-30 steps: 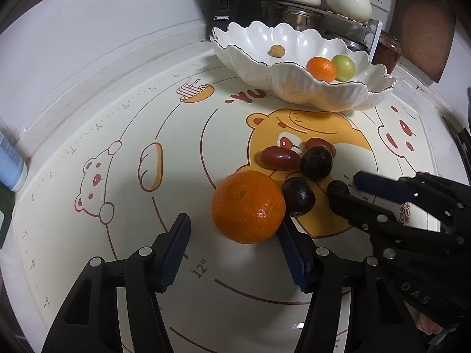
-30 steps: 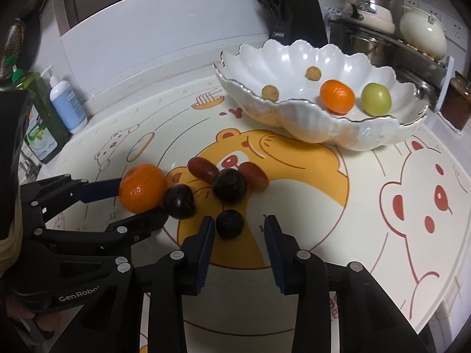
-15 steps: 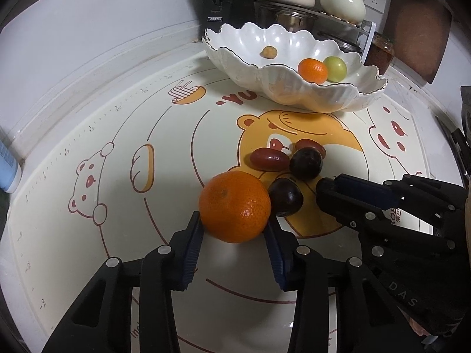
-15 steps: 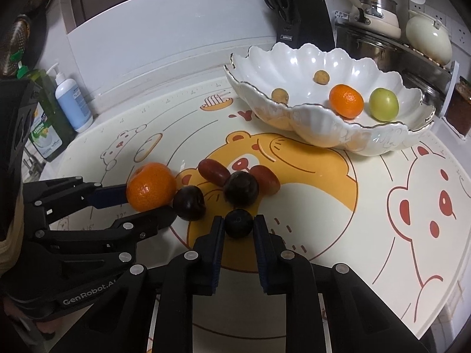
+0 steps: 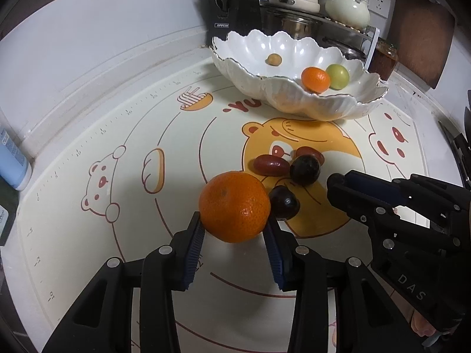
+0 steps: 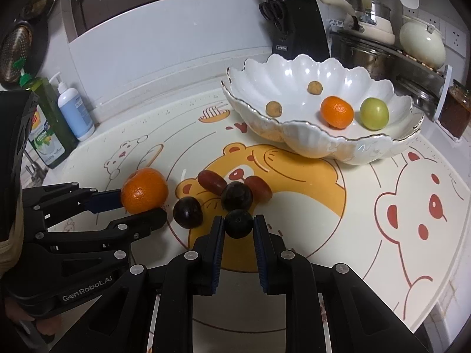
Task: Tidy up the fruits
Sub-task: 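Grasp the large orange with the left tool while the right tool grasps a dark plum, then lift the orange and plum with both tools over the white bowl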
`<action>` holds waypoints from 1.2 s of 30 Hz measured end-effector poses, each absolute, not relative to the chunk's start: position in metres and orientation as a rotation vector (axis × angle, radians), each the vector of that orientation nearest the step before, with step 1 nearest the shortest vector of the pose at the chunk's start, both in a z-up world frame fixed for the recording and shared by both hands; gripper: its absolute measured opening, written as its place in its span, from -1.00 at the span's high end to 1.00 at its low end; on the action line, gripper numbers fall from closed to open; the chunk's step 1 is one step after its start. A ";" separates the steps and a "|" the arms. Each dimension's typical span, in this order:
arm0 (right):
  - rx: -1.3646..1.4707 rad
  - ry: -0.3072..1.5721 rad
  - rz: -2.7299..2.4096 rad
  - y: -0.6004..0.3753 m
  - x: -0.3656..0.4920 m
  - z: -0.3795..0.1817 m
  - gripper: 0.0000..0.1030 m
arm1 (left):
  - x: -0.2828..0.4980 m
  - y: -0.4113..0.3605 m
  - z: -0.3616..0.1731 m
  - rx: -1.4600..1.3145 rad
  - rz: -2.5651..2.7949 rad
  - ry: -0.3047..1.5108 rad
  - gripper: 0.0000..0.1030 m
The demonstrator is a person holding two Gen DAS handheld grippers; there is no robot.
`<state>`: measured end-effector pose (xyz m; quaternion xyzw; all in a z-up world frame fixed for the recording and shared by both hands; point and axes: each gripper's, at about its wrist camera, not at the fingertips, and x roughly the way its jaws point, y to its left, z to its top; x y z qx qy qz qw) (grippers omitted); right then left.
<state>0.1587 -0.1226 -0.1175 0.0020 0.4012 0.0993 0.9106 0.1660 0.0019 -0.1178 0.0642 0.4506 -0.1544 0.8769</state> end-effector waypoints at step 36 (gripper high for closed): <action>0.032 0.676 0.090 -0.180 0.157 -0.053 0.59 | 0.180 -0.053 -0.049 0.163 -0.390 0.788 0.23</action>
